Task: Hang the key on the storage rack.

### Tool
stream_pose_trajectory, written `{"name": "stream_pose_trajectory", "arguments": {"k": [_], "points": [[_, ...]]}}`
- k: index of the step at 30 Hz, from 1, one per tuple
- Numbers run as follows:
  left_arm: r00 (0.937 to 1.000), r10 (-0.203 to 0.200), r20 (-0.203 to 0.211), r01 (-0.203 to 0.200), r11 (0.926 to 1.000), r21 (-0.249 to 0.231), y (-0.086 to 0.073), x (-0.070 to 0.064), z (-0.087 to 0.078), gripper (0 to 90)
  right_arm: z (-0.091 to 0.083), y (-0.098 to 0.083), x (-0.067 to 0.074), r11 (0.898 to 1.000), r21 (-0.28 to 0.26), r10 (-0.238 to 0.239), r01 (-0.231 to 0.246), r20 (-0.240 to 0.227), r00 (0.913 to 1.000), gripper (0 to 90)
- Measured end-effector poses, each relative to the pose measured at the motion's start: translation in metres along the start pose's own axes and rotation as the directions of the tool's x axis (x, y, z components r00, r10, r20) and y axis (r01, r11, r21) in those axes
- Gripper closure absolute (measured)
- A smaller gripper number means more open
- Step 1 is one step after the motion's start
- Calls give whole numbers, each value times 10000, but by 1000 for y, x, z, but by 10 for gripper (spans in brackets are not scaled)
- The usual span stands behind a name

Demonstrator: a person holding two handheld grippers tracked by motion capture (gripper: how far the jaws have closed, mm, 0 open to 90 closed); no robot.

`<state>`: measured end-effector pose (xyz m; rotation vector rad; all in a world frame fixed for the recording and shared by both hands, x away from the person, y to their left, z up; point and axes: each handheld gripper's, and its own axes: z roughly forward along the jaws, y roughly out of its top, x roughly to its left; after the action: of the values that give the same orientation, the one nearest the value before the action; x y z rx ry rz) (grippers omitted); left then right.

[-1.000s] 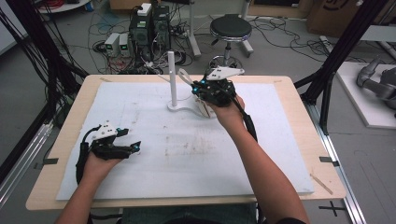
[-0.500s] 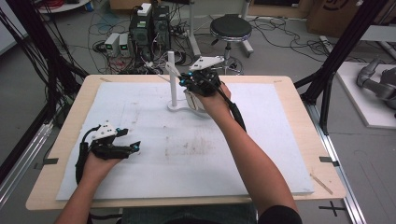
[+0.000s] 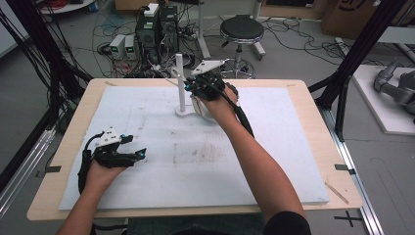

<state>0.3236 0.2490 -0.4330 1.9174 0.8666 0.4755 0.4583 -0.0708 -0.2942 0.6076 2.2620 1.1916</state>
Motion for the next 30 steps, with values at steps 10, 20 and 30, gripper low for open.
{"name": "stream_pose_trajectory", "arguments": {"k": [10, 20, 30], "points": [[10000, -43, -20, 43, 10000, 30, -1, 1, 0, 240, 10, -7, -4, 9982, 592, 11, -21, 175, 9998, 704], [10000, -68, 3, 68, 10000, -4, -1, 1, -1, 240, -19, -14, -2, 9992, 49, 399, -400, 248, 9989, 439], [10000, -15, 19, 15, 10000, 48, -1, 0, -1, 240, -56, -45, -6, 9965, 122, 818, -823, 360, 9960, 352]]}}
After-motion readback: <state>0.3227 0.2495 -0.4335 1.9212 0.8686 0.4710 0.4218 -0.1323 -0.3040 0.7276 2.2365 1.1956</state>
